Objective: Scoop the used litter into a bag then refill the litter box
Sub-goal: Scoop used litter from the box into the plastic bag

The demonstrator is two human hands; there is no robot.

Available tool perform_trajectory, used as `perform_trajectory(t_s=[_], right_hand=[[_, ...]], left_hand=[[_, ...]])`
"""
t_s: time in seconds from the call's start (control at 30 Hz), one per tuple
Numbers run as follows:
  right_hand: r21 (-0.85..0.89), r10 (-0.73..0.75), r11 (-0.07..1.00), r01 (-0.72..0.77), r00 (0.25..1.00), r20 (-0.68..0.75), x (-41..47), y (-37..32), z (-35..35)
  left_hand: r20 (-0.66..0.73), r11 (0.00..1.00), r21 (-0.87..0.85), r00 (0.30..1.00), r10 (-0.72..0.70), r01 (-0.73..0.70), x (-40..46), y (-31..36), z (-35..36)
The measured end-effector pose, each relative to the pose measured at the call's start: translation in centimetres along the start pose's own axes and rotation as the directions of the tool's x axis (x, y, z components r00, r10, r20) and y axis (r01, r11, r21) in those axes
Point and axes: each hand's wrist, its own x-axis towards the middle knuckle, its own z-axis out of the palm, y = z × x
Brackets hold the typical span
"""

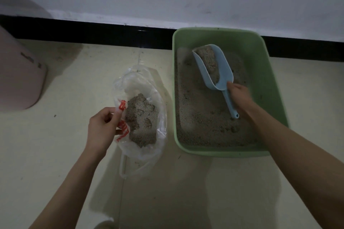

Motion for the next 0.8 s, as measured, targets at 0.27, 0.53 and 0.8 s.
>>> perform_trajectory(t_s=[0.27,0.53,0.8], right_hand=[[0.003,-0.014,1.0,0.014,1.0,0.005,-3.4,2.7,-3.7],[-0.015,-0.107,0.994,0.107,0.994,0.007,-6.0,2.9,-4.5],[-0.166,-0.239,0.939,0.301,0.92,0.311,-9.4,-0.3,-2.1]], left_hand=[[-0.019,0.999,-0.052,1.0,-0.002,0.001,-0.5,0.9,-0.2],[-0.005,0.998,-0.046,0.999,0.047,-0.047,-0.8,1.7,0.1],[-0.045,0.998,-0.059,0.999,0.029,-0.032,-0.6,1.5,-1.0]])
